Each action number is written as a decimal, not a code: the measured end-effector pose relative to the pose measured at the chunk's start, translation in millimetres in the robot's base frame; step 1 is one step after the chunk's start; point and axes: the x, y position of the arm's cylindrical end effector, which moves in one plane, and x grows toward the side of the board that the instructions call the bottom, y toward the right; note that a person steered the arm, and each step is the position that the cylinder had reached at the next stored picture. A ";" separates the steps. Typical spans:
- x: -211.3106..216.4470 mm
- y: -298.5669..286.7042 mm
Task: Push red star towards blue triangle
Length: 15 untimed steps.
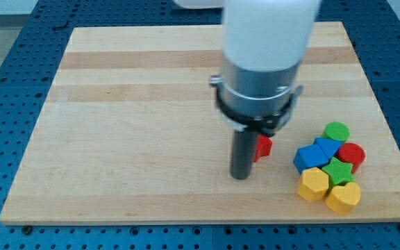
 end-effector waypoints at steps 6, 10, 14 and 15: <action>-36.8 8.2; -38.3 48.6; -89.8 36.7; -92.1 65.5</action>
